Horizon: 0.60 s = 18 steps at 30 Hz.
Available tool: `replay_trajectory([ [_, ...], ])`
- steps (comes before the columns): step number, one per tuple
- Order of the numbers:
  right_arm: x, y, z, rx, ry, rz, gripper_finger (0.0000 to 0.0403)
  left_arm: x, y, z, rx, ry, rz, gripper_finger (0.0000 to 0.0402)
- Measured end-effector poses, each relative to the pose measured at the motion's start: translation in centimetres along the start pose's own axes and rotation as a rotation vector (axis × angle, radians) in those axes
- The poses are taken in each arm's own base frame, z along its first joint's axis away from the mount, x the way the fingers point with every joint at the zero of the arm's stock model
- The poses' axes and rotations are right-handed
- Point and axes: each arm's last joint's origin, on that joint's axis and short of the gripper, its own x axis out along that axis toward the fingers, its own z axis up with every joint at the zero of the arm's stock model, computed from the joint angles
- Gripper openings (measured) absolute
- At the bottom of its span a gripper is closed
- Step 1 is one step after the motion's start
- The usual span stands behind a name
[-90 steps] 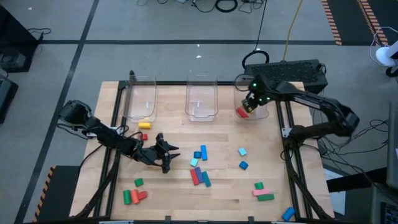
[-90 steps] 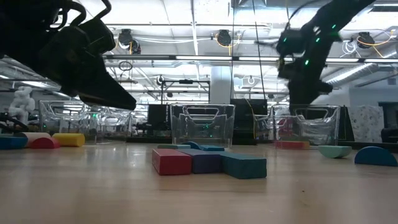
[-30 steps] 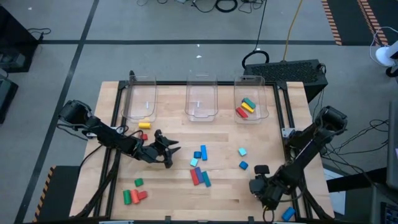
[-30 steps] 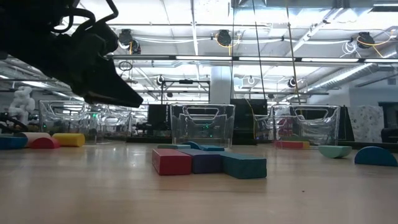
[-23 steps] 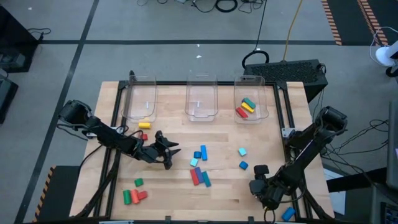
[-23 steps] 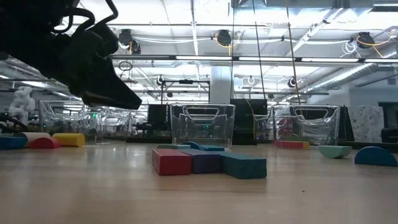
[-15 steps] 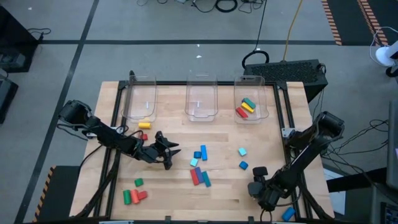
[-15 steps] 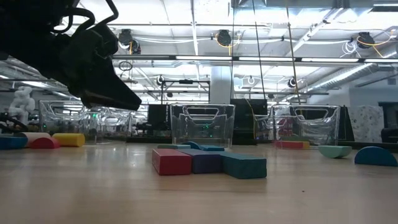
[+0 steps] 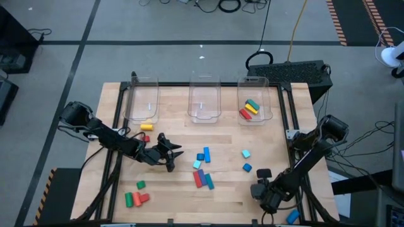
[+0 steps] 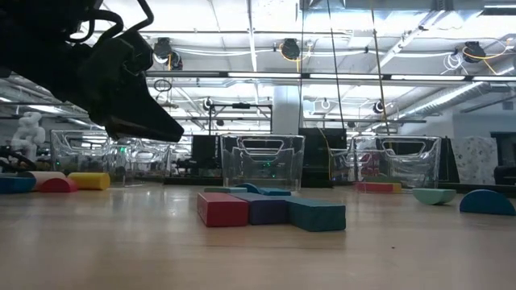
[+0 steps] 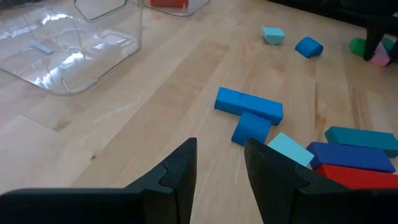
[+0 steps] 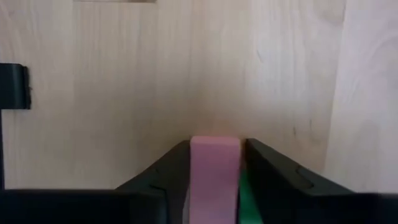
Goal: Sort blocks by size
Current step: Put the pink rectangular block into the right transparent bin
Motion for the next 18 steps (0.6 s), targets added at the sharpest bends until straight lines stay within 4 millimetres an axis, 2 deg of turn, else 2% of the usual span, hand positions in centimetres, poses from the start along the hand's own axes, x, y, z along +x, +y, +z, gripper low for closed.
replay_trajectory([
  [7,-0.7,-0.8,0.9,0.027,-0.019,0.009,0.0088,0.0,0.0,0.0,-0.003,-0.001,0.002,0.0136],
  [14,-2.3,-2.3,2.5,0.084,-0.170,-0.049,0.0091,0.0,0.0,0.0,-0.003,-0.002,0.001,0.0136],
  [18,-3.1,-3.1,3.6,0.061,-0.266,-0.084,0.0091,0.0,0.0,0.0,-0.027,-0.004,0.000,0.0136],
])
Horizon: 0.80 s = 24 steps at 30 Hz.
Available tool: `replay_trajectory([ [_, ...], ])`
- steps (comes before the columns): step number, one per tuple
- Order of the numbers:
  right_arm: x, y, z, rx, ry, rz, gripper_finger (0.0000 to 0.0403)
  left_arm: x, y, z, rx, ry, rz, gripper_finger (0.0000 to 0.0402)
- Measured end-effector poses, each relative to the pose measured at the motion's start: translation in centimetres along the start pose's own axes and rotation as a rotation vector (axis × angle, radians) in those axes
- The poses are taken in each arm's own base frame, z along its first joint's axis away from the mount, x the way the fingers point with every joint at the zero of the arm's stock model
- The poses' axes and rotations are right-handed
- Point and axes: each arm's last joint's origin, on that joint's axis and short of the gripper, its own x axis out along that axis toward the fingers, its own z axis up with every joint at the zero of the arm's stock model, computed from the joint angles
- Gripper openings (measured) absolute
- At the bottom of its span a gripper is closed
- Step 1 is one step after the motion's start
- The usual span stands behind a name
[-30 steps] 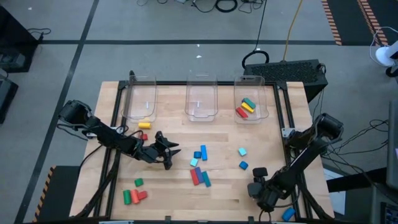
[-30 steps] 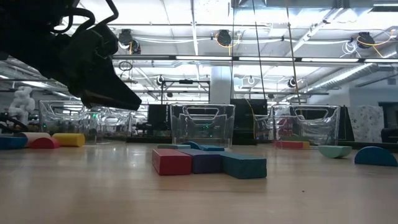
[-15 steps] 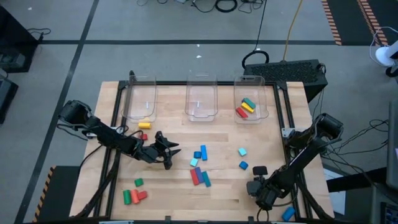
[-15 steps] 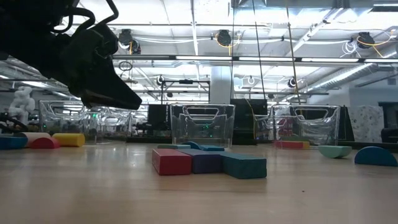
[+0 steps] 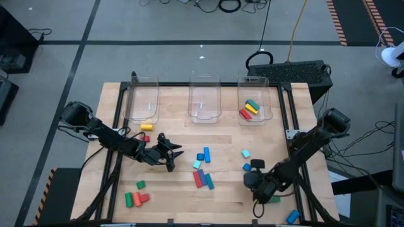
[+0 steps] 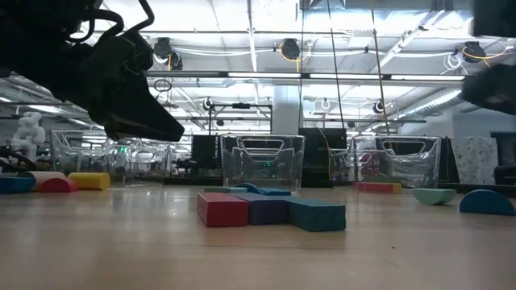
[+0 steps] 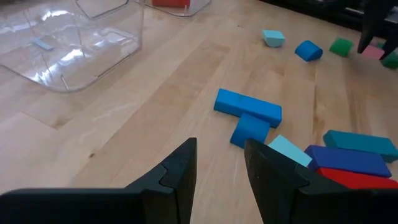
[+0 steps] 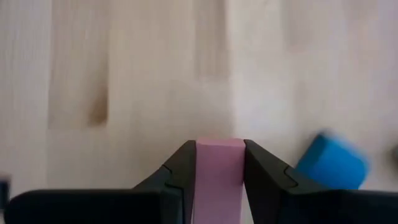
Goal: Sort blocks by size
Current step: Put the pink rectangular block into the right transparent bin
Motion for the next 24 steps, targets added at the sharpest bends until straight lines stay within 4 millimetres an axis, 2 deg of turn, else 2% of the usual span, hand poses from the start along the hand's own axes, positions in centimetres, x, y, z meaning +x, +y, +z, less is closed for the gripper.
replay_trajectory([
  [24,1.0,-4.7,3.8,-0.013,-0.088,-0.180,0.0091,0.0,0.0,0.0,-0.024,0.004,-0.001,0.0136],
])
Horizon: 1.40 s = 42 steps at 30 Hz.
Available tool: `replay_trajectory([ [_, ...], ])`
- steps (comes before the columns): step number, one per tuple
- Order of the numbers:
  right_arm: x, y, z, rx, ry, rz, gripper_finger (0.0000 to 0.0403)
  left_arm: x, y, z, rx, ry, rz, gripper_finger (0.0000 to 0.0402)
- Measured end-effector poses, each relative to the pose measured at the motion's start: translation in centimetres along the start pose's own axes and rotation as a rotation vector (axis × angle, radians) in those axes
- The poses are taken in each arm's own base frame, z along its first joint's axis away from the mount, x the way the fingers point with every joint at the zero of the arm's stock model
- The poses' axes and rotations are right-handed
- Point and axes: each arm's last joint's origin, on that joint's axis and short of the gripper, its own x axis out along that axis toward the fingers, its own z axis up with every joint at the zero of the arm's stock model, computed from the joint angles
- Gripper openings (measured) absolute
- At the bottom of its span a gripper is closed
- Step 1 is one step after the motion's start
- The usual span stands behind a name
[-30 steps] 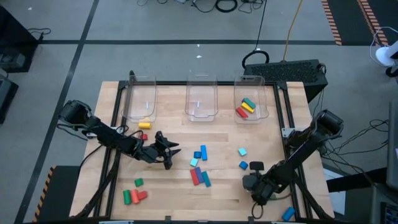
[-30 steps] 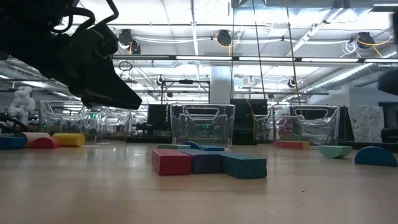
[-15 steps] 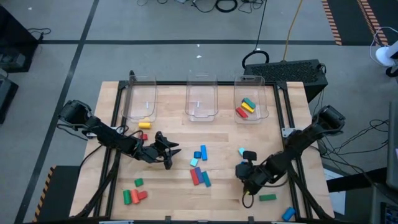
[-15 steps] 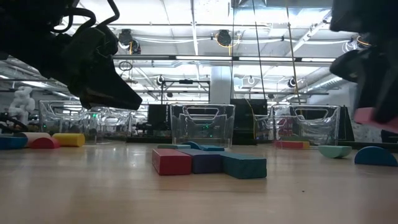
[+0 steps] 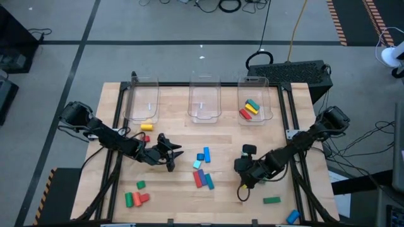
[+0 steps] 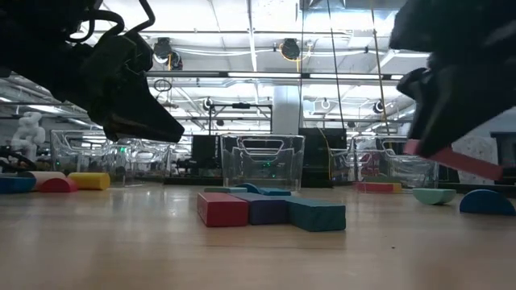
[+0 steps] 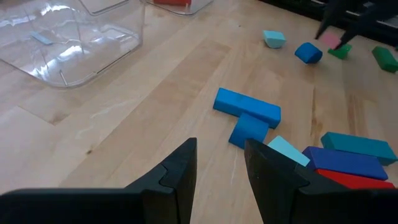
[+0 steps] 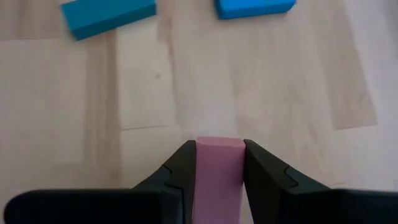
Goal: Sort blocks by size
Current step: Put the pink rectangular block into the right transparent bin
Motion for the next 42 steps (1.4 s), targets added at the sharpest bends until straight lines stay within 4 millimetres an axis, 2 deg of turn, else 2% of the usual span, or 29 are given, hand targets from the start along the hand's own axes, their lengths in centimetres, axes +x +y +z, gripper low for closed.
replay_trajectory([
  [6,-0.6,-1.8,1.2,0.035,-0.041,-0.029,0.0091,0.0,0.0,0.0,0.000,0.000,0.000,0.0136],
  [22,-6.3,-8.6,3.7,0.116,-0.260,-0.130,0.0091,0.0,0.0,0.0,0.001,0.001,0.000,0.0136],
  [35,-7.6,-14.6,4.1,0.249,-0.280,-0.294,0.0091,0.0,0.0,0.0,0.001,0.002,0.000,0.0136],
  [42,-7.7,-18.9,3.8,0.359,-0.234,-0.325,0.0091,0.0,0.0,0.0,0.001,0.001,0.000,0.0136],
])
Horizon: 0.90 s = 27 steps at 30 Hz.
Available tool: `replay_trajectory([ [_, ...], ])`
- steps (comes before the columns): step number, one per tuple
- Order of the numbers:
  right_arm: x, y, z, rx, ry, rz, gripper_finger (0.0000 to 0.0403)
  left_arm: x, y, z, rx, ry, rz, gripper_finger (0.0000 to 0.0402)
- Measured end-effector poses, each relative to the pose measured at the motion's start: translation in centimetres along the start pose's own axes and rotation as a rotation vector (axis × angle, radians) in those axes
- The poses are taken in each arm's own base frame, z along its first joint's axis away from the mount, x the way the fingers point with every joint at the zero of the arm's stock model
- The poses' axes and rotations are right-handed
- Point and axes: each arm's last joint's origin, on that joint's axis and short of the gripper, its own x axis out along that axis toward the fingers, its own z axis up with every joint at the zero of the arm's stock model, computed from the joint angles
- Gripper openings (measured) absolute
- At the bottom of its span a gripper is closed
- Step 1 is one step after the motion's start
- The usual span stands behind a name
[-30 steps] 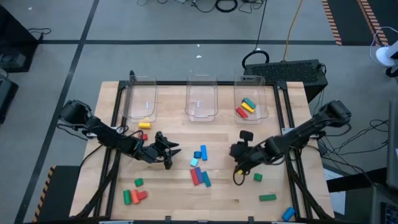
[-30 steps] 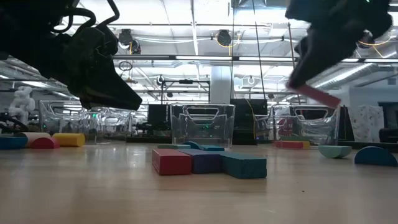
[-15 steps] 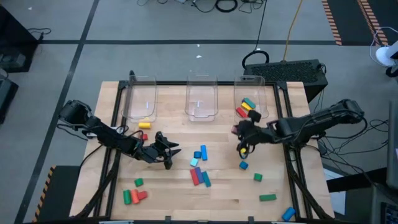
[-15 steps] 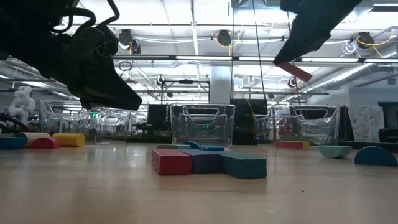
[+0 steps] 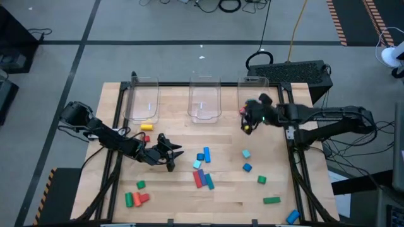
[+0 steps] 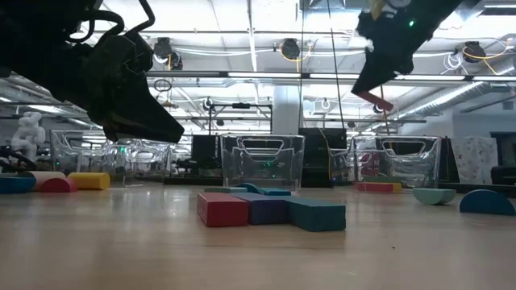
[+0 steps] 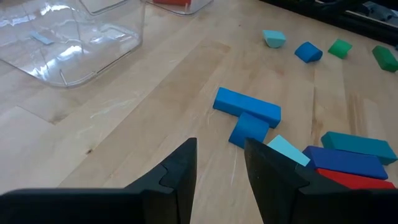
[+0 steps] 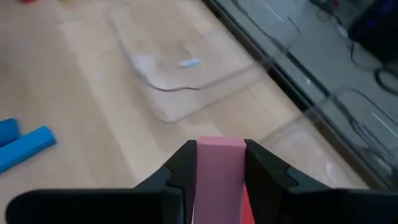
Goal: Sort blocks by size
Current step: Put the pink rectangular block into the right transparent bin
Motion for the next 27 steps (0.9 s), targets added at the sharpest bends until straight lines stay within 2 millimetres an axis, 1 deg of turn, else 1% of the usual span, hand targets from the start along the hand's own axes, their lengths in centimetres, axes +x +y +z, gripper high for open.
replay_trajectory([
  [9,1.9,-6.2,0.3,0.129,0.097,-0.167,0.0091,0.0,0.0,0.0,0.003,0.003,0.002,0.0136],
  [12,2.9,-8.1,0.2,0.167,0.137,-0.197,0.0091,0.0,0.0,-0.1,0.005,0.005,0.004,0.0136],
  [16,4.9,-10.2,0.0,0.211,0.186,-0.217,0.0091,0.0,0.0,-0.1,0.005,0.005,0.004,0.0136],
  [20,7.3,-11.1,-0.7,0.235,0.267,-0.159,0.0091,0.0,0.1,-0.1,0.008,0.009,0.004,0.0136],
  [23,8.8,-11.1,-1.4,0.234,0.346,-0.147,0.0091,0.0,0.1,-0.2,0.015,0.019,0.006,0.0136],
  [27,10.2,-11.0,-2.1,0.226,0.413,-0.136,0.0091,-0.2,-0.1,-0.4,0.028,0.029,-0.001,0.0136],
])
